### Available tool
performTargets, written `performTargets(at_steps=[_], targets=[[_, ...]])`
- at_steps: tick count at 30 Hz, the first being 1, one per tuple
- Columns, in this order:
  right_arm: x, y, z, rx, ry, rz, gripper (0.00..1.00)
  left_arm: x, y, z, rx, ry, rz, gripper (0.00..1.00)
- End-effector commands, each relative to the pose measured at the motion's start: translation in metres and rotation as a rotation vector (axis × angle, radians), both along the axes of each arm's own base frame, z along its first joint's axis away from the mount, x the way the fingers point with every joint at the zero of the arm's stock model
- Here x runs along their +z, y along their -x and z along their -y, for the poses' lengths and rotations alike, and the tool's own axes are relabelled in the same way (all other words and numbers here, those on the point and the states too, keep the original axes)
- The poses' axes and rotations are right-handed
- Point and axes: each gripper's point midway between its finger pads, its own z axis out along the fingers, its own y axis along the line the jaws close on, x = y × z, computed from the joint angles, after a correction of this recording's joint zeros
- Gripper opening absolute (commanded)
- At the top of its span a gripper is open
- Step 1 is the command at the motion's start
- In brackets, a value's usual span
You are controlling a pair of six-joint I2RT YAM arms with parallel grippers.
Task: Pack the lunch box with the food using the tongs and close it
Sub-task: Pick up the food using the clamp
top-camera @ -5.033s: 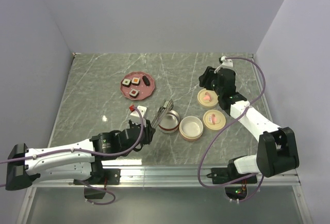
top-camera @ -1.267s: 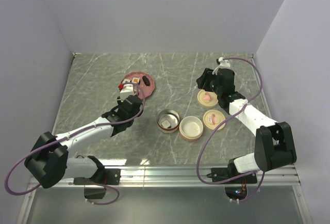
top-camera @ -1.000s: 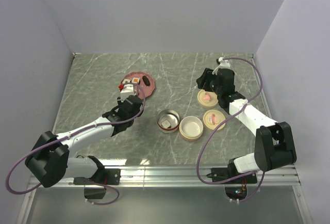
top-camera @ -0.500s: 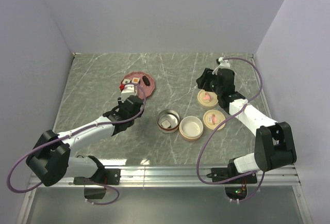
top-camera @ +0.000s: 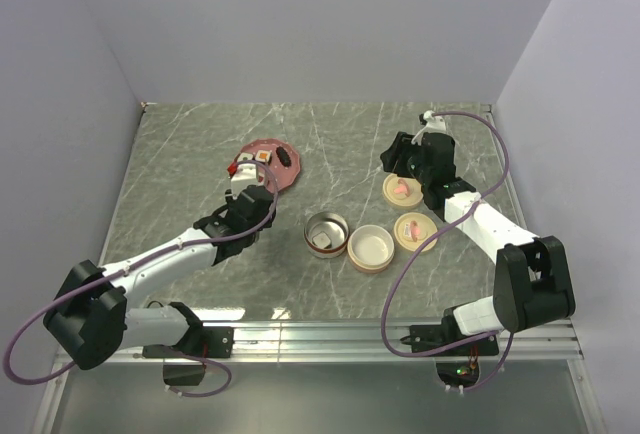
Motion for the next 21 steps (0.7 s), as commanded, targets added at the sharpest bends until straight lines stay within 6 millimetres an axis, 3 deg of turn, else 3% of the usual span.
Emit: performTargets(at_steps=[1,10,21], targets=[[0.016,-0.001,0.002,0.001,-0.013,0.06,0.59,0.019,-0.007,0.004,0.018,0.044,0.037,0.48],[0.017,0.001,0.002,0.001,-0.014,0.063,0.59,0.032,-0.004,0.001,0.028,0.078,0.074,0.5],[0.016,0.001,0.003,-0.002,-0.013,0.063,0.59,0.013,-0.008,0.006,0.012,0.036,0.027,0.5]])
